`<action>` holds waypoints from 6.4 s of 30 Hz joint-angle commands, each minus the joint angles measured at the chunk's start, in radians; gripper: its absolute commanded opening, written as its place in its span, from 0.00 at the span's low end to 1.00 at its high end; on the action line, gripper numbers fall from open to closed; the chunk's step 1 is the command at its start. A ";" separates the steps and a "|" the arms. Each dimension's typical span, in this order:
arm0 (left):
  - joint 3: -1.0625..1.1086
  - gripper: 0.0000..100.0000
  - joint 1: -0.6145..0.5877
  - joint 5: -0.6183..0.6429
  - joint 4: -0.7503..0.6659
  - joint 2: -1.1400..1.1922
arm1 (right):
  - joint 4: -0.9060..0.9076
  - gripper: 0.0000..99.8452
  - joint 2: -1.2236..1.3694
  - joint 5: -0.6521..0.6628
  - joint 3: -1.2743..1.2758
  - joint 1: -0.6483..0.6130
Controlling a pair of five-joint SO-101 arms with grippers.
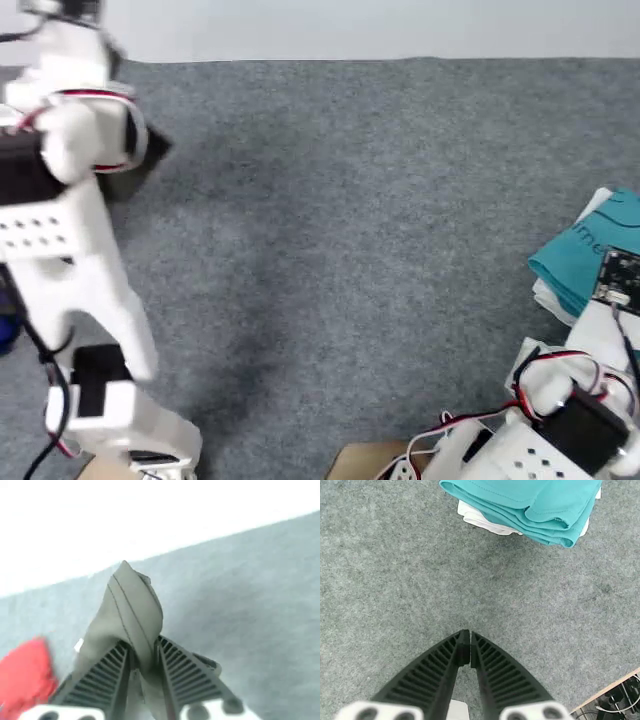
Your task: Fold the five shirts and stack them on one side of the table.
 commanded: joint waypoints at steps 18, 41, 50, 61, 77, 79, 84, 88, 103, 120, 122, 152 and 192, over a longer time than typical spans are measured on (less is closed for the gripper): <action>0.157 0.00 0.172 0.000 0.031 -0.186 | 0.030 0.01 -0.008 0.011 -0.006 -0.005; 0.825 0.19 -0.577 -0.290 -0.135 -0.443 | 0.015 0.01 0.145 0.009 -0.097 -0.351; 1.024 0.18 -0.772 -0.290 -0.140 -0.443 | 0.031 0.01 0.769 0.008 -0.569 -0.799; 1.179 0.18 -0.821 -0.288 -0.261 -0.445 | 0.028 0.02 1.458 0.104 -1.092 -0.958; 1.348 0.18 -0.821 -0.235 -0.371 -0.453 | 0.027 0.18 1.975 -0.175 -1.606 -1.079; 1.348 0.18 -0.822 -0.236 -0.370 -0.453 | 0.028 0.18 2.018 -0.175 -1.653 -1.075; 1.348 0.18 -0.822 -0.238 -0.373 -0.453 | 0.030 0.18 2.107 -0.170 -1.726 -1.058; 1.348 0.18 -0.822 -0.238 -0.373 -0.453 | 0.025 0.18 2.160 -0.169 -1.731 -1.056; 1.348 0.18 -0.821 -0.238 -0.373 -0.453 | 0.012 0.18 2.242 -0.169 -1.731 -1.012; 1.349 0.18 -0.818 -0.238 -0.373 -0.448 | -0.059 0.01 2.246 -0.008 -1.729 -1.076; 1.349 0.18 -0.819 -0.238 -0.370 -0.446 | -0.047 0.01 2.246 0.011 -1.729 -1.072; 1.391 0.19 -0.425 -0.106 -0.413 -0.698 | 0.044 0.01 1.638 0.094 -1.722 -0.797; 0.519 0.23 -0.153 -0.167 -0.404 0.522 | 0.038 0.01 1.719 0.098 -1.582 -0.811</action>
